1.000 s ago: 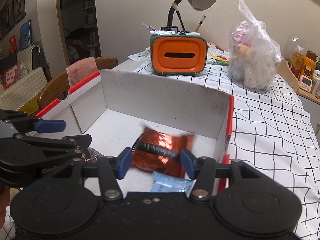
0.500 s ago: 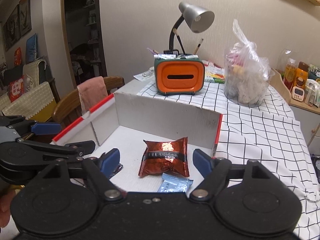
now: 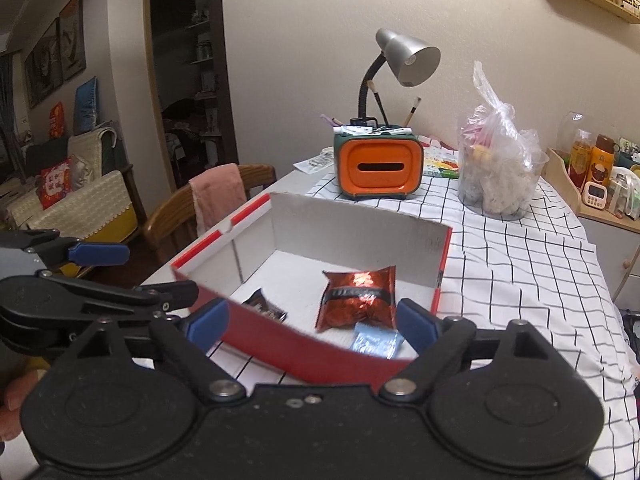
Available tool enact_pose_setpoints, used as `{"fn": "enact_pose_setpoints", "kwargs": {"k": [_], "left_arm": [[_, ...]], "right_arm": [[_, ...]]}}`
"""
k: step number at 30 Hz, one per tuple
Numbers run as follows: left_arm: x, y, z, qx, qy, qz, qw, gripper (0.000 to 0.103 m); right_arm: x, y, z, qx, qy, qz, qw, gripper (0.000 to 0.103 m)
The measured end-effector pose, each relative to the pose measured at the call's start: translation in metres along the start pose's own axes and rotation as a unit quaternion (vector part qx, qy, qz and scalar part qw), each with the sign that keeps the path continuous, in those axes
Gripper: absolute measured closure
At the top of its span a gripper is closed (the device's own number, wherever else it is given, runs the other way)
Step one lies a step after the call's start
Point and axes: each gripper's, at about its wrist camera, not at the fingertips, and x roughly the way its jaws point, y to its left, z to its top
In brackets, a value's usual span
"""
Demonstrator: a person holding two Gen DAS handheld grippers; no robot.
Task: Organize snacks
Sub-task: 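Withdraw both tools from the box back toward the snack pile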
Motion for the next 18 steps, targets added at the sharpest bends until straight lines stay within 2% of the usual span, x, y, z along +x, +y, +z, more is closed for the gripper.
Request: {"fn": "enact_pose_setpoints", "kwargs": {"k": [7,12,18], "left_arm": [[-0.024,0.009,-0.021,-0.003,-0.003,-0.001,1.0,0.018],[-0.038,0.021,-0.042,-0.014,-0.004,-0.005,0.9999,0.004],[-0.04,0.034,-0.068,-0.024,0.029,-0.012,0.9992,0.004]], "right_arm": [[-0.024,0.015,-0.019,-0.013,-0.001,0.024,1.0,0.004],[-0.036,0.021,-0.037,-0.014,0.008,0.042,0.999,0.001],[-0.036,0.026,-0.061,-0.015,0.041,0.058,0.997,0.0]]}}
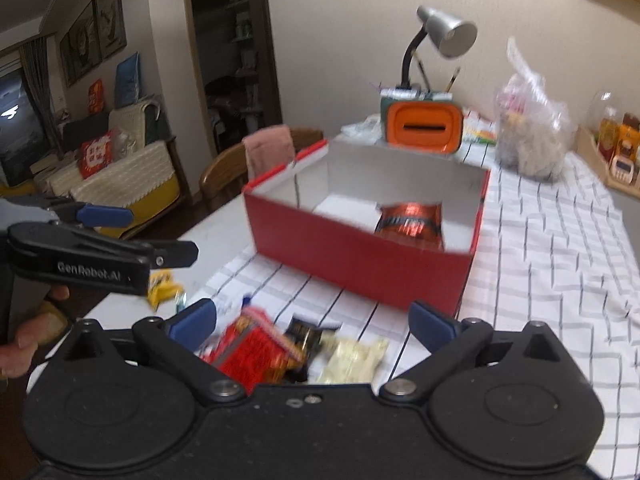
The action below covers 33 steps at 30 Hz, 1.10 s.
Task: Organize snacks
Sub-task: 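Withdraw both tools from the box back toward the snack pile, then grasp the blue wrapped candy with the left gripper while the right grasps the yellow Minion lollipop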
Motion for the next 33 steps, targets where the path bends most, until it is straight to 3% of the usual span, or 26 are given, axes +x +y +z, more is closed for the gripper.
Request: {"fn": "enact_pose_setpoints", "kwargs": {"k": [6,13,21,33], "left_arm": [[0.012,0.02,-0.016,-0.023,0.033,0.011,0.9991,0.004],[0.042,0.042,-0.034,-0.052,0.075,0.05,0.9945,0.004],[0.073,0.057,-0.045,-0.097,0.134,0.082,0.9828,0.004],[0.09,0.062,-0.044,-0.119,0.148,0.105,0.9762,0.005]], "right_arm": [[0.009,0.005,-0.022,-0.014,0.038,0.013,0.999,0.0],[0.022,0.006,-0.049,-0.027,0.082,0.015,0.996,0.0],[0.042,0.01,-0.069,-0.036,0.126,0.018,0.991,0.002],[0.056,0.012,-0.074,-0.041,0.152,0.011,0.988,0.018]]}}
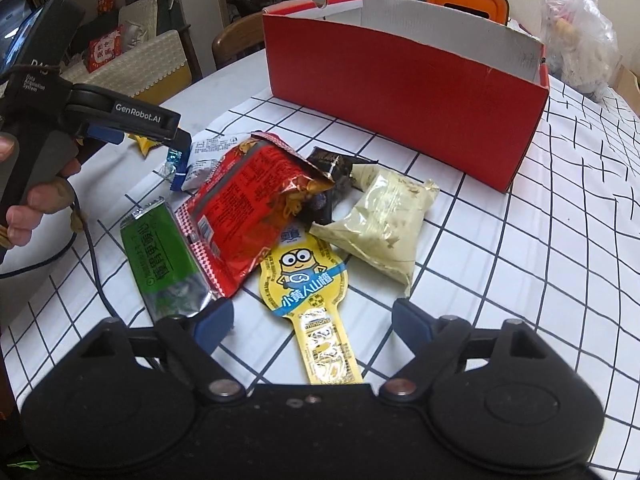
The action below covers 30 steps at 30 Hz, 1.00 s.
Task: Organize snacks
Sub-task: 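Grasp the blue wrapped candy with the left gripper while the right grasps the yellow Minion lollipop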
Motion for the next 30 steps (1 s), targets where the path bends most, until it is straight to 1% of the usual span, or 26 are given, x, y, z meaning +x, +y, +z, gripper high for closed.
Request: {"fn": "enact_pose_setpoints", "kwargs": {"k": [1,2,4,6,7,9,10,12,15,17,21,27,30], "left_arm": [[0.001,0.0,0.001,-0.002,0.002,0.003,1.0,0.005],[0.002,0.0,0.001,-0.004,0.003,0.005,1.0,0.008],[0.004,0.001,0.002,-0.01,0.01,0.004,0.9999,0.015],[0.006,0.003,0.003,-0.019,0.016,-0.004,0.9997,0.026],[0.007,0.003,0.003,-0.022,0.017,-0.006,0.9996,0.029],[0.007,0.002,0.004,-0.023,0.017,-0.011,0.9995,0.039],[0.007,0.001,0.004,-0.022,0.018,-0.013,0.9995,0.042],[0.008,-0.001,0.005,-0.021,0.017,-0.017,0.9995,0.049],[0.01,0.001,0.007,-0.028,0.021,-0.027,0.999,0.057],[0.011,0.003,0.008,-0.033,0.021,-0.029,0.9988,0.061],[0.01,0.006,0.008,-0.041,0.023,-0.032,0.9984,0.063],[0.007,0.001,0.003,-0.026,0.025,-0.033,0.9988,0.063],[0.005,0.0,0.0,-0.015,0.026,-0.033,0.999,0.063]], "right_arm": [[0.001,0.0,0.0,-0.001,0.001,0.001,1.0,0.02],[0.001,0.0,0.0,-0.003,0.002,0.002,1.0,0.021],[0.003,0.002,0.0,-0.007,0.005,0.003,1.0,0.025],[0.002,0.002,0.0,-0.009,0.005,0.003,1.0,0.027],[0.002,0.003,0.0,-0.01,0.005,0.004,1.0,0.029],[0.003,0.003,0.001,-0.011,0.004,0.006,1.0,0.031],[0.004,0.003,0.002,-0.011,0.005,0.006,1.0,0.033],[0.005,0.003,0.003,-0.012,0.005,0.006,1.0,0.035],[0.006,0.003,0.004,-0.015,0.005,0.008,1.0,0.04],[0.006,0.002,0.003,-0.015,0.006,0.012,1.0,0.041],[0.007,0.003,0.003,-0.018,0.007,0.013,1.0,0.041],[0.008,0.006,0.003,-0.029,0.009,0.013,0.999,0.042],[0.008,0.008,0.003,-0.034,0.006,0.004,0.999,0.048]]}}
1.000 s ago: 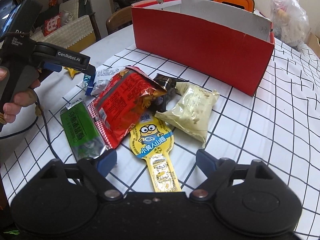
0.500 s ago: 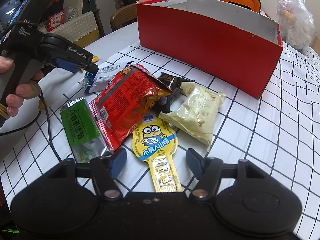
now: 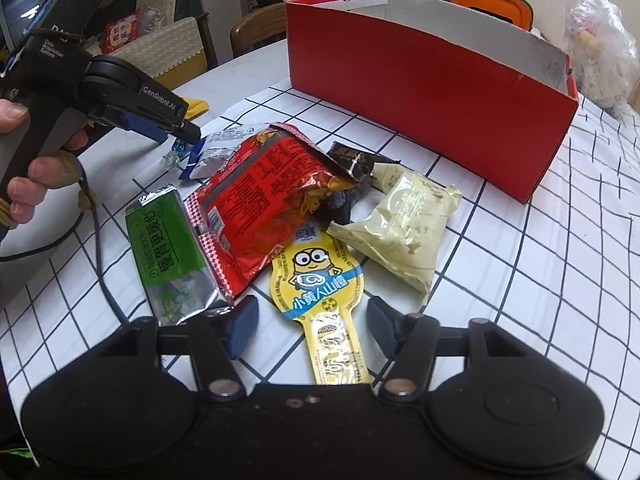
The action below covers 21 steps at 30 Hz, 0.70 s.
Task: Organize snacks
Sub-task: 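Grasp the blue wrapped candy with the left gripper while the right grasps the yellow Minion lollipop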
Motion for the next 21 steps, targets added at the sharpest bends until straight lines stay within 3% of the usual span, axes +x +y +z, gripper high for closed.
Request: {"fn": "enact_pose_setpoints", "kwargs": {"k": [3,11,16,21], "left_arm": [[-0.002,0.001,-0.003,0.005,0.0,-0.001,1.0,0.069],[-0.004,0.0,-0.007,0.014,0.001,-0.004,0.9999,0.09],[-0.009,0.001,-0.014,0.015,0.0,-0.009,0.9998,0.09],[-0.019,0.001,-0.019,0.017,-0.006,-0.017,0.9997,0.09]], "right_arm": [[0.0,0.001,-0.001,-0.006,-0.004,-0.006,1.0,0.055],[-0.005,0.002,-0.005,0.004,-0.014,-0.011,1.0,0.059],[-0.015,0.001,-0.013,0.015,-0.021,-0.008,1.0,0.074],[-0.024,0.004,-0.021,0.015,-0.022,-0.013,1.0,0.075]]}}
